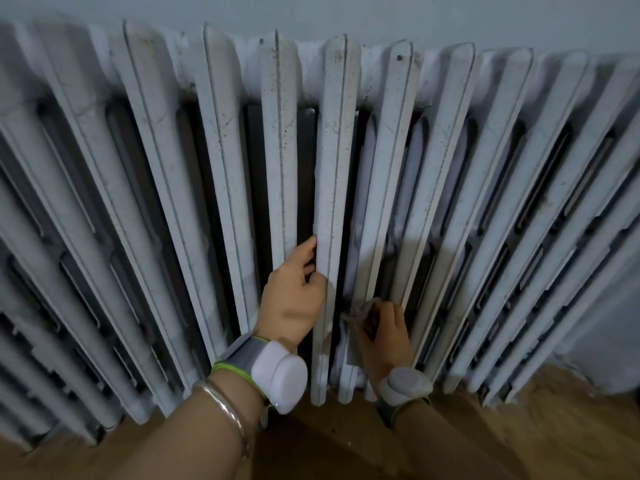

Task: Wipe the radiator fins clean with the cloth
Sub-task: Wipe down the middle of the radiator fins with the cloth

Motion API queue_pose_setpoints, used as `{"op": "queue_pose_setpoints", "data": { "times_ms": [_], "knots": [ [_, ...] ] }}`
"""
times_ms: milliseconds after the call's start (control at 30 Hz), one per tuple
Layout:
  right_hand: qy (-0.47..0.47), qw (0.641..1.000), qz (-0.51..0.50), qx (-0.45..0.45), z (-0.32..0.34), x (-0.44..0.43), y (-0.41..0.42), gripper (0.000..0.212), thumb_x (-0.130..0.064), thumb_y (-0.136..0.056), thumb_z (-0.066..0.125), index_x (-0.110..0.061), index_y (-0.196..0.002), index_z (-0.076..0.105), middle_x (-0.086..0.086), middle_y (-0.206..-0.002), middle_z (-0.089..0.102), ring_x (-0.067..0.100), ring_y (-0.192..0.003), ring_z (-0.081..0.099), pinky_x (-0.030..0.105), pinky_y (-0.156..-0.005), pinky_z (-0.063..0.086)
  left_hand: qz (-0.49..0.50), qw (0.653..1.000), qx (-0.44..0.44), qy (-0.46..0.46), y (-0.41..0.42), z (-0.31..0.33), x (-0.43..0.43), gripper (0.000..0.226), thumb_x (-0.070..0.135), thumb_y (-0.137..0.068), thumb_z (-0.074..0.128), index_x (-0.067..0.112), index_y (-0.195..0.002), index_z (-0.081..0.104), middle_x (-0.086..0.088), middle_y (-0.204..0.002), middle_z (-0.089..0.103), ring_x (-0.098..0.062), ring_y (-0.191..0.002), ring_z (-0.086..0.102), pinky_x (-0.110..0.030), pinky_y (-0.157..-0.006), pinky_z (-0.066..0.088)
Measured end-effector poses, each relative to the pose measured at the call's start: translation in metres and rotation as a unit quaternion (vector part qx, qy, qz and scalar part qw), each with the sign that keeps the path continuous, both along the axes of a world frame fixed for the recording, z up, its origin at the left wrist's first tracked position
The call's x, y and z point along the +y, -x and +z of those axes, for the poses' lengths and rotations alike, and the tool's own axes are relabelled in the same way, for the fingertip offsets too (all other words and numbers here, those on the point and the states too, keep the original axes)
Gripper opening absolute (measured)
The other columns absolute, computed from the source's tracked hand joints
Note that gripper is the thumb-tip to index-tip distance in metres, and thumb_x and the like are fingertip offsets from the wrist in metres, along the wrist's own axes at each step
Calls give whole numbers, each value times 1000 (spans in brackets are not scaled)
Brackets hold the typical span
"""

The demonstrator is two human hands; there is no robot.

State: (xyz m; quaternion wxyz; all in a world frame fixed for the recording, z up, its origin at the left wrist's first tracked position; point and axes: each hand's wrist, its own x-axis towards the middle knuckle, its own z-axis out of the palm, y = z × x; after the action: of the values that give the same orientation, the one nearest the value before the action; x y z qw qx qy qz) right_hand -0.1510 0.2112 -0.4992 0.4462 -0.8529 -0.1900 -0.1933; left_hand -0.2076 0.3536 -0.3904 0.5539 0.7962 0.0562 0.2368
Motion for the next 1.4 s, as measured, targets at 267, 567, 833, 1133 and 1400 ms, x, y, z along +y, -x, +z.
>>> {"op": "queue_pose_setpoints", "data": {
  "times_ms": [267,567,833,1133,1400],
  "knots": [
    [-93,996,-5,11,38,-3,10,29,-5,-84,68,-26,-93,51,-6,-100,52,-6,-87,50,-2,-77,36,-14,999,33,-7,5,1,-2,58,2,-93,48,19,-146,30,-6,-142,45,-17,-128,45,-30,-109,35],
    [-164,973,-43,-158,132,5,0,28,-14,-86,67,-9,-109,53,6,-113,50,9,-101,48,25,-93,43,-17,999,35,11,10,11,-7,57,-1,-94,46,18,-145,31,6,-130,47,-12,-125,45,-23,-107,33],
    [-115,976,-50,-178,125,13,-14,32,-14,-84,69,-6,-109,53,11,-116,46,22,-107,47,17,-91,35,-9,999,43,9,7,10,-7,57,-1,-93,45,16,-146,31,0,-137,47,-14,-128,44,-25,-109,33],
    [-100,989,-51,-101,61,16,-3,30,-9,-80,74,-10,-102,53,8,-110,48,24,-100,53,30,-91,44,-15,998,60,19,5,12,-7,58,-4,-92,44,15,-146,30,-5,-142,46,-16,-131,43,-35,-114,32],
    [-88,993,-63,-47,25,18,0,29,-8,-78,76,-8,-97,54,8,-103,48,27,-94,54,31,-85,44,53,994,91,-35,14,15,-2,45,1,-91,45,13,-133,51,-7,-128,59,-17,-120,53,-31,-106,40]
  ]
}}
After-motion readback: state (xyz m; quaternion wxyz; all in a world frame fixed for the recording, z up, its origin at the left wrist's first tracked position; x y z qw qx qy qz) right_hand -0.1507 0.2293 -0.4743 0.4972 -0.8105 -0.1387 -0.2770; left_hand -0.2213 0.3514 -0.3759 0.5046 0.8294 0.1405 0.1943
